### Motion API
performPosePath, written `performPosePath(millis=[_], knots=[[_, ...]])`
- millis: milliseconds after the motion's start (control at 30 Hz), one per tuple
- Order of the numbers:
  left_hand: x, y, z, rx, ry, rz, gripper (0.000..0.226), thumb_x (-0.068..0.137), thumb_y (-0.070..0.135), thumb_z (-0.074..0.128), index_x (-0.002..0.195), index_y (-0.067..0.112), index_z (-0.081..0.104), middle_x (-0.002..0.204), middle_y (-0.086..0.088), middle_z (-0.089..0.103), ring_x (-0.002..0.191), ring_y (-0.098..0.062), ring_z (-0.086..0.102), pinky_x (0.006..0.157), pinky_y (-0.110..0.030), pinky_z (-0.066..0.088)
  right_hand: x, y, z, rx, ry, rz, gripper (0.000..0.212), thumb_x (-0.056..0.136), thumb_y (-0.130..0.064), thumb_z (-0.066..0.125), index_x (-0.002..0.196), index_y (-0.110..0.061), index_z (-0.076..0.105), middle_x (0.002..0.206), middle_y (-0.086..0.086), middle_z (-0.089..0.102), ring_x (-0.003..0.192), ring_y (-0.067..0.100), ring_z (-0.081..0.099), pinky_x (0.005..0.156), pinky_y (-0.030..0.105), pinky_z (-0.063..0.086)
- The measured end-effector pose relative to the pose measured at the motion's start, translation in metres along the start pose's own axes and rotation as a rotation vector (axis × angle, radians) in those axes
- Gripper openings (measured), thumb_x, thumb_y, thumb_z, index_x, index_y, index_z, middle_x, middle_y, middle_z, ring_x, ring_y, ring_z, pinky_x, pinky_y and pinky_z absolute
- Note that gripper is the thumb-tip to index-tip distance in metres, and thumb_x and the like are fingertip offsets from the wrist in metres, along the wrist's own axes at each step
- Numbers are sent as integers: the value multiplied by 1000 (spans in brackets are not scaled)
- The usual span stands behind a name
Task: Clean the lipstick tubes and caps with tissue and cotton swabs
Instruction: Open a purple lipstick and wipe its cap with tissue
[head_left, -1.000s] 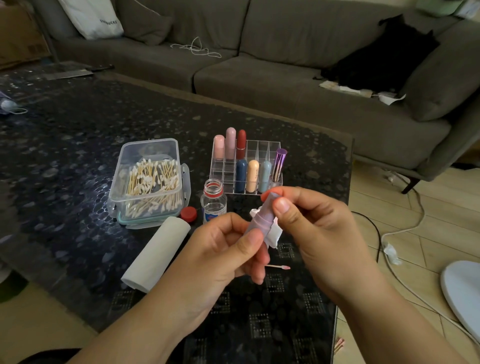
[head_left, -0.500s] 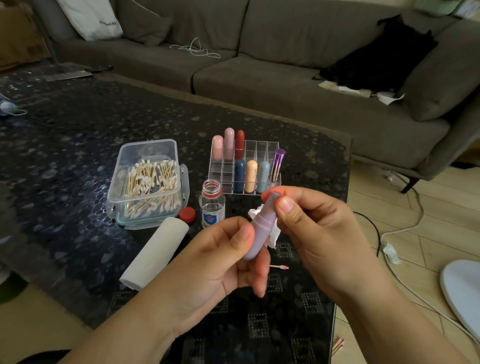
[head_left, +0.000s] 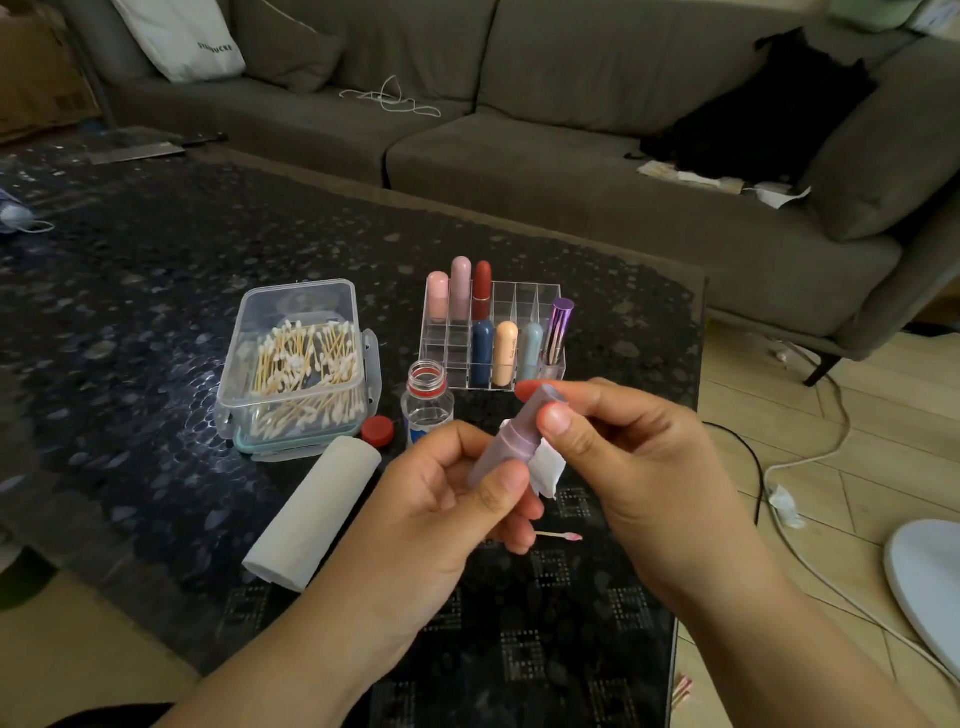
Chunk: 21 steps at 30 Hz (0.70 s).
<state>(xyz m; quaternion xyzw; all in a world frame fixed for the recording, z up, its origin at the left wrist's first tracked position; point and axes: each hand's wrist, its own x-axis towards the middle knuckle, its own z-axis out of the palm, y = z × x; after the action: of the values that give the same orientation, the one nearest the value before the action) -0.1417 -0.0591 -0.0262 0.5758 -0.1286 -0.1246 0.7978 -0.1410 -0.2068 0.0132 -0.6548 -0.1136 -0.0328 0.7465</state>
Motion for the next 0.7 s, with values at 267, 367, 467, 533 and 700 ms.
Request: performPosePath(millis=[267, 367, 467, 533, 700], knots=[[2, 4, 0, 154, 49, 36, 25, 69, 37, 72, 80, 14, 72, 68, -4, 67, 55, -12, 56, 57, -20, 48, -1, 3, 1, -57, 5, -57, 15, 80, -20, 60, 80, -12, 73, 70, 5, 70, 56, 13, 63, 57, 17, 50], [2, 6, 1, 149, 40, -5, 15, 73, 30, 68, 73, 16, 73, 65, -6, 66, 50, -11, 54, 52, -18, 46, -1, 3, 1, -8, 1, -47, 17, 80, -19, 59, 76, -7, 70, 63, 6, 68, 52, 15, 59, 55, 18, 50], [3, 6, 0, 161, 27, -26, 18, 75, 31, 63, 70, 16, 72, 64, -6, 65, 48, -12, 52, 53, -18, 45, -1, 4, 2, 21, -10, -25, 18, 81, -20, 58, 76, -4, 66, 59, 6, 67, 51, 18, 58, 58, 17, 50], [4, 6, -2, 135, 12, -52, 22, 76, 31, 66, 73, 10, 72, 63, -6, 64, 47, -12, 51, 52, -18, 45, 0, 6, 2, 37, -14, -18, 19, 84, -21, 59, 79, -5, 67, 59, 8, 67, 48, 22, 57, 62, 21, 51], [5, 5, -6, -15, -52, -153, 38, 66, 35, 80, 79, 1, 70, 64, -9, 64, 47, -12, 52, 50, -19, 45, -1, 6, 3, 68, -8, 14, 17, 81, -20, 59, 77, -7, 69, 59, 9, 67, 50, 27, 56, 55, 22, 51]])
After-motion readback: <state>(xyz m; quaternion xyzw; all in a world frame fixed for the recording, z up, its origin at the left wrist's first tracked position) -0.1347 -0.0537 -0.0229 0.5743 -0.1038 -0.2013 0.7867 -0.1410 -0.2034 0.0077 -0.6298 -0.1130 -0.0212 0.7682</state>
